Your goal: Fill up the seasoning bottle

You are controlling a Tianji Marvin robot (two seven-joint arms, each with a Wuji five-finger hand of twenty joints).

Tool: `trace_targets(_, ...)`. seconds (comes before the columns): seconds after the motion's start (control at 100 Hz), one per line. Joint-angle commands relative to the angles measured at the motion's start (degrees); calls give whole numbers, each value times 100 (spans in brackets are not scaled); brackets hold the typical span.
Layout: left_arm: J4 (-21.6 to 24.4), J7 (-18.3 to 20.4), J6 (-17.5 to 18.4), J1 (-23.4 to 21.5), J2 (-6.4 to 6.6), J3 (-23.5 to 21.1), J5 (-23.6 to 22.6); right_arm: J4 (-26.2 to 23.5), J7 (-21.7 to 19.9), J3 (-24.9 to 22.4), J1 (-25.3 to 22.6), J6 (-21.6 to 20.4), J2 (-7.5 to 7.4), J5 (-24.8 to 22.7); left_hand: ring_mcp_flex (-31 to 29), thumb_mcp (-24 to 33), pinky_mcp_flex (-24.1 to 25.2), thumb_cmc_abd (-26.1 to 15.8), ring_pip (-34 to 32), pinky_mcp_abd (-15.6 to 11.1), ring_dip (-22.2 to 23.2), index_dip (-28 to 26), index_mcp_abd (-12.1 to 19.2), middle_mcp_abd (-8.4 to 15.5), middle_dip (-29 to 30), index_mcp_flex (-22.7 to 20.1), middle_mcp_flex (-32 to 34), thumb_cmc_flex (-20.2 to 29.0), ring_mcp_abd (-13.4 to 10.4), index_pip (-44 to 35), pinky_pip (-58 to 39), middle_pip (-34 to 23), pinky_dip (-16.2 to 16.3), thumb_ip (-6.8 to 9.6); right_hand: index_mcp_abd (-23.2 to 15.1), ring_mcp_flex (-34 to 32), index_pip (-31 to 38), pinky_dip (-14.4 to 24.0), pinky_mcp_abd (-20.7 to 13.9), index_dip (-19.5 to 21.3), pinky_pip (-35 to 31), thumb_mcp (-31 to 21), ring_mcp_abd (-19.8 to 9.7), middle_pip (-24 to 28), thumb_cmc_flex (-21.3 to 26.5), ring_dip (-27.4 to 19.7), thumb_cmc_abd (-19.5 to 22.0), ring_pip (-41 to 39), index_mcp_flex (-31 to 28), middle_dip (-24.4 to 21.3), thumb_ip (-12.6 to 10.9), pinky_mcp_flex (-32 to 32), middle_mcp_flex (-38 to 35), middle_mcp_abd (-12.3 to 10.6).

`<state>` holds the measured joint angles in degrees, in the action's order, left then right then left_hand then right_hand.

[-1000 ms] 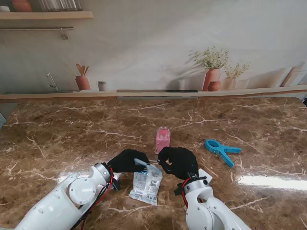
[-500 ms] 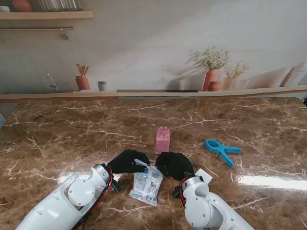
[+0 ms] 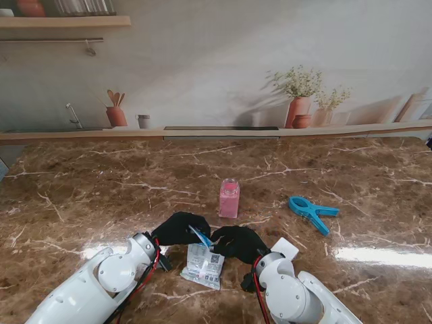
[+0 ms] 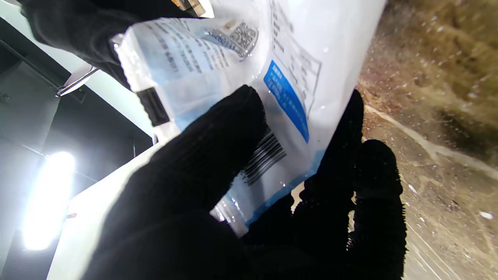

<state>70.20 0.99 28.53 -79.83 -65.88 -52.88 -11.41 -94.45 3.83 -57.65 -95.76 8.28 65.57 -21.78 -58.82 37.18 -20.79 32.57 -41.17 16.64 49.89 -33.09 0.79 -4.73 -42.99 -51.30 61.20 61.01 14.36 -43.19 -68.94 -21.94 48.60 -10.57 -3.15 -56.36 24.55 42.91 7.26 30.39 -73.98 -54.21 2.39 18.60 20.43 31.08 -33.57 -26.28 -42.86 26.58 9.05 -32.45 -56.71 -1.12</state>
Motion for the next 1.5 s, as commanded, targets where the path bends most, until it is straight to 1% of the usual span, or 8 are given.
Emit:
trace_targets(0.0,-28,-13,39,-21,-24,22,-14,112,-74,93,15,75,10,80,116,498,88,-793,60,-172,91,-738,724,158,-80,-1453,-169,564,-64,-2090,62,-146,137,238,40,-47,-181,66,-86,8,-182,-8,-29,76,26,-19,-146,-130,248,-54,-145,-22,18,-59)
trace_targets(0.29,-44,-39,92,-26,-29,36,-26,350,-43,416,250,253,43,28,150,717,132,-644,195,-245,39,-323,730,185,162,-1556,-82,446,-80,-1699,169,-78,139,213,304,-172,-221,103,-223,-250,-658,-455,-416,1997,219,1268,-393,-2290,300,1587,-25,-119,-331,-537)
trace_targets(0.51,-18,33,100,-43,2,24,-40,659,88,533,424,101,140,361,351,1076,393,-430,670,-371,245,282,603,194,480,-1204,-76,232,-128,-1098,385,66,-6,115,-1092,-531,3115,504,-154,-470,-1246,-830,-498,2948,827,1978,-613,-3835,-980,3037,771,-155,-1406,-727)
trace_targets(0.77,114,667,57,-152,155,-297,344,691,190,572,411,-99,91,-86,2147,2272,1509,-507,1474,-410,-471,1070,290,-29,1676,918,-1850,-2734,-92,791,1291,22,91,-1,-1266,-568,2974,578,-191,398,-1210,-1058,-471,2458,749,1704,-660,-3341,-1040,2735,817,-248,-1404,-762)
trace_targets(0.92,328,612,-173,-340,153,-553,330,761,528,650,406,-207,124,-392,2142,-3167,1503,-2617,1356,-462,-401,913,-136,-180,1643,984,-1828,-2854,9,1481,1278,88,331,930,-1136,-994,2987,571,-108,395,-1357,-1070,-459,2438,772,1675,-680,-3435,-1146,2635,816,-649,-1715,-679)
trace_targets(1.05,456,608,-399,-404,186,-595,53,799,658,742,450,-222,136,-568,2113,-3877,1442,-2193,1279,-496,-375,929,-225,-157,1626,1017,-1788,-3141,-28,1543,1162,51,383,887,-981,-1123,3017,550,-87,323,-1464,-1047,-470,2517,798,1719,-689,-3597,-1181,2724,812,-745,-1854,-652)
trace_targets(1.4,392,305,-617,-267,185,-183,-653,928,1148,951,554,-269,195,-1009,1832,-3528,1304,-942,946,-360,-213,250,-50,24,1370,991,-1338,-2154,-72,420,812,-395,498,931,-816,-1505,3117,442,-49,136,-1673,-988,-502,2479,837,1671,-683,-3698,-1274,2668,797,-1135,-2201,-661)
trace_targets(1.49,349,162,-657,-245,160,-129,-769,944,1213,959,548,-382,193,-1067,1552,-849,1160,-371,691,-343,-78,516,431,68,1263,887,-1016,-1693,-88,-317,605,-602,530,312,-820,-1507,3127,423,-54,124,-1674,-986,-508,2477,838,1664,-685,-3692,-1270,2663,795,-1137,-2212,-669)
